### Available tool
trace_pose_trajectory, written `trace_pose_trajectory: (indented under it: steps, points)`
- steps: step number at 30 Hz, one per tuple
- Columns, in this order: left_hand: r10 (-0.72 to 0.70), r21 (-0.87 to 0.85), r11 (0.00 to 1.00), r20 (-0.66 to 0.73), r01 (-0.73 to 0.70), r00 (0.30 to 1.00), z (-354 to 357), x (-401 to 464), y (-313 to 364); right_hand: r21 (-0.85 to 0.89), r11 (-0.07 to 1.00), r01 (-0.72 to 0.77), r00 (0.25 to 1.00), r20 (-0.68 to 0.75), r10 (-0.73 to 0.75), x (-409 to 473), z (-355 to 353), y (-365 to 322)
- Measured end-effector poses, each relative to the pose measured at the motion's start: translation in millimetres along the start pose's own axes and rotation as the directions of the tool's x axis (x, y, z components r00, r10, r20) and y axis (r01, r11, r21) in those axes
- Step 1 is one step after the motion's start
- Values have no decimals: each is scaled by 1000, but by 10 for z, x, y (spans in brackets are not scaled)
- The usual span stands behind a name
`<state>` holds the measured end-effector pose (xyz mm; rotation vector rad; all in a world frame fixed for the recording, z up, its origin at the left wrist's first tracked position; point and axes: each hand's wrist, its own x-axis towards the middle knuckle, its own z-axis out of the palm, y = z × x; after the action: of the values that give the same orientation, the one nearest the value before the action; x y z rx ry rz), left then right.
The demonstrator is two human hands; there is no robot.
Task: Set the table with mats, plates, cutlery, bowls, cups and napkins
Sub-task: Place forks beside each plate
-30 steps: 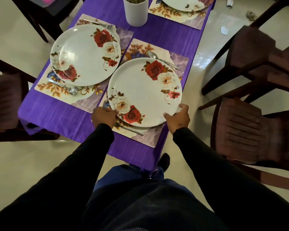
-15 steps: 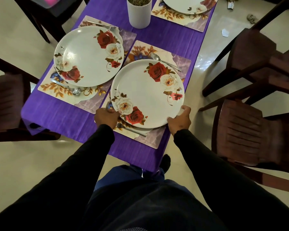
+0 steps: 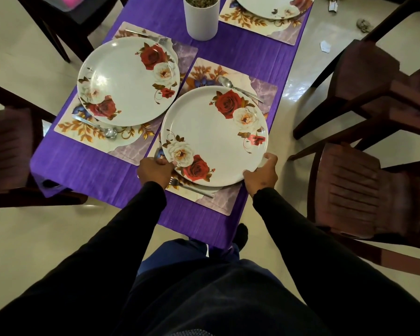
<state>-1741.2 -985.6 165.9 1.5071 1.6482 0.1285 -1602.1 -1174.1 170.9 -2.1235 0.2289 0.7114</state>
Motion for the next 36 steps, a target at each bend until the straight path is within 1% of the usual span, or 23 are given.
trace_pose_trajectory:
  steps: [6,7,9,11,13,17,21,23,25,27,29,32,33,34,36]
  points:
    - [4,-30,1000,5,-3,1000,-20,-25,-12,-27,1000,11,1000,-7,-11,-12,6,-5]
    - [0,-46,999,7,0,1000,-27,-44,-17,-42,999,8,1000,-22,-9,-21,8,-11]
    - [-2,-92,996,4,3,1000,-31,-68,-12,-93,996,4,995,-98,-13,-33,7,-39]
    - [-6,-110,994,-18,4,1000,-26,-96,25,-147,988,46,984,-162,-70,-39,1,-73]
    - [15,-132,991,-28,-19,999,-11,-138,86,-163,980,117,978,-152,-142,-44,-7,-110]
    - [45,-192,980,-19,-47,999,89,-265,150,-188,957,222,970,-53,-236,-30,-39,-187]
    - [71,-252,965,-28,-76,997,295,-519,290,-191,917,349,937,102,-335,72,-160,-315]
    - [32,-358,933,-1,-30,1000,444,-683,384,-163,893,419,903,180,-390,140,-253,-365]
    - [-51,-502,863,32,60,998,648,-856,523,-133,863,488,858,255,-446,243,-374,-404]
    - [-108,-546,830,53,119,993,826,-982,701,-106,847,521,823,323,-466,351,-486,-440]
    - [-110,-593,795,64,126,992,988,-1123,901,-55,847,529,784,413,-463,443,-625,-470]
    - [-70,-684,723,71,100,995,1162,-1293,1125,-19,819,574,707,515,-484,553,-741,-437]
    - [-55,-709,701,54,78,997,1203,-1333,1177,-11,826,564,692,553,-465,581,-756,-433]
    - [-48,-739,671,35,58,998,1233,-1361,1211,10,855,519,683,597,-422,574,-772,-453]
    - [-57,-797,602,14,46,998,1268,-1353,1263,85,940,330,667,684,-296,528,-788,-534]
